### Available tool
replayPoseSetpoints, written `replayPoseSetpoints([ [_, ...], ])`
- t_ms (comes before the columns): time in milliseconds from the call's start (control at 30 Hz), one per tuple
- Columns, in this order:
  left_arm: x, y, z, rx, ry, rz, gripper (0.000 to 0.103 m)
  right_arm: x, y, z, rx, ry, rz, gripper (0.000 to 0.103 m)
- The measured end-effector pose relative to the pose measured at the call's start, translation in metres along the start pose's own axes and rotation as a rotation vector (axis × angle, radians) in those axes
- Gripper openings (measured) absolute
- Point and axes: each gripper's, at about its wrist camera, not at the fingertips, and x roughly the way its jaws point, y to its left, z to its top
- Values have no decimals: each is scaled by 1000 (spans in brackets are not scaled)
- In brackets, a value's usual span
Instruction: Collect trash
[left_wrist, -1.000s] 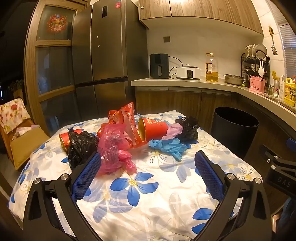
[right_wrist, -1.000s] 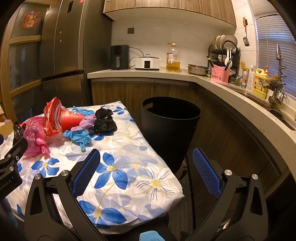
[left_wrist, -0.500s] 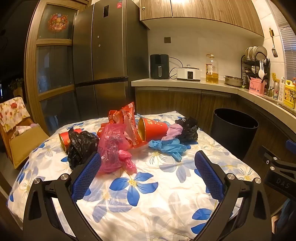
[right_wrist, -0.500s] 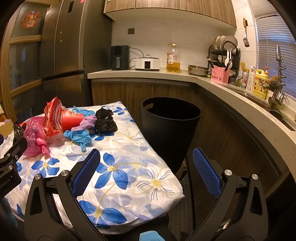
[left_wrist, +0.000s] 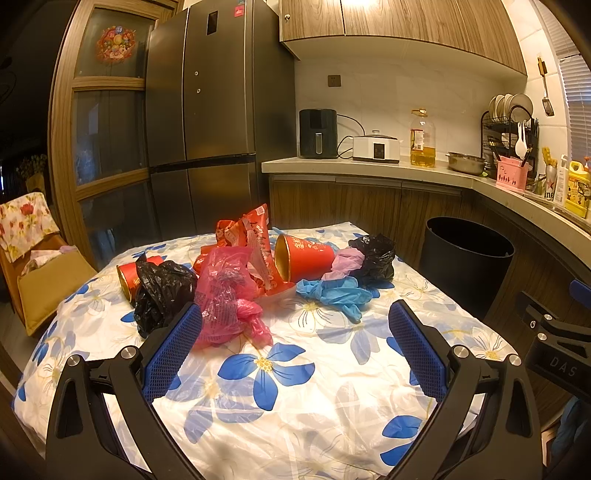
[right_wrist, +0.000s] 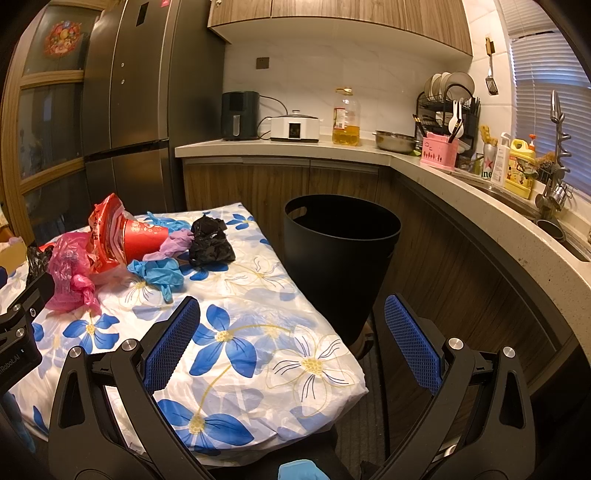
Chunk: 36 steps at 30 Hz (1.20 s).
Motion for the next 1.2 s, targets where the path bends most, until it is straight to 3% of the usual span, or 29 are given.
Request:
replayPoseSetpoints([
  [1200, 0, -6, 3, -7, -3, -2, 97, -6, 0, 5, -4, -6, 0, 99],
])
